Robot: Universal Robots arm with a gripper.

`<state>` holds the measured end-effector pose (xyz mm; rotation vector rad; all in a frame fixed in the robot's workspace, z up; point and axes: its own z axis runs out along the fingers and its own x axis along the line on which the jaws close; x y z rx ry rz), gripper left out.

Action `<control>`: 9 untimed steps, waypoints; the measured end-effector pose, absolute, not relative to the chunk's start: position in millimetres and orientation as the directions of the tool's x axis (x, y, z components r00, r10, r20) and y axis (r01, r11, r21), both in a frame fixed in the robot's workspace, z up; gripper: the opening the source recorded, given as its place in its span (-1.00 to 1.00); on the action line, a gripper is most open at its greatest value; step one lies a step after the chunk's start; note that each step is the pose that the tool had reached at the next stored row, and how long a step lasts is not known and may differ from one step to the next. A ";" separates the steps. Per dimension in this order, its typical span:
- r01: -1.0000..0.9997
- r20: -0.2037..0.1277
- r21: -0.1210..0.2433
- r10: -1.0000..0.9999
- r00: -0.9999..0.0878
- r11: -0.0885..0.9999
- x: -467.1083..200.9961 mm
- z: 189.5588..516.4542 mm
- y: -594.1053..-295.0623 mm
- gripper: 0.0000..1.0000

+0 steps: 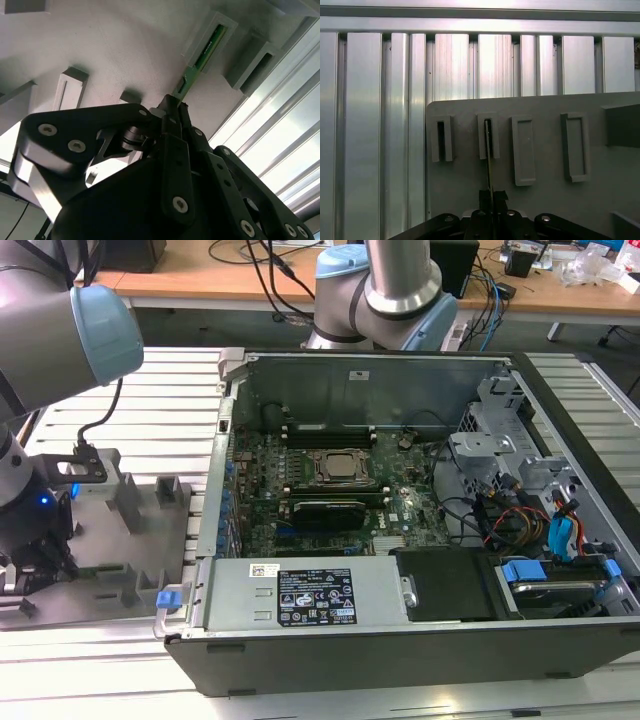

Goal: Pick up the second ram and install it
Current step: 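Pick up the second ram and move it above second insertion slot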

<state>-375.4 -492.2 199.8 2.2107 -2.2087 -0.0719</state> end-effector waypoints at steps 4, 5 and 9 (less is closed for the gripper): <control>-0.999 -0.021 0.044 -1.000 0.000 -0.001 -375.4 205.9 -492.1 -0.73; -0.999 -0.021 0.044 -1.000 0.000 -0.001 -375.4 209.3 -492.2 -0.73; -0.999 -0.021 0.044 -1.000 0.000 -0.001 -375.4 212.2 -492.2 -0.73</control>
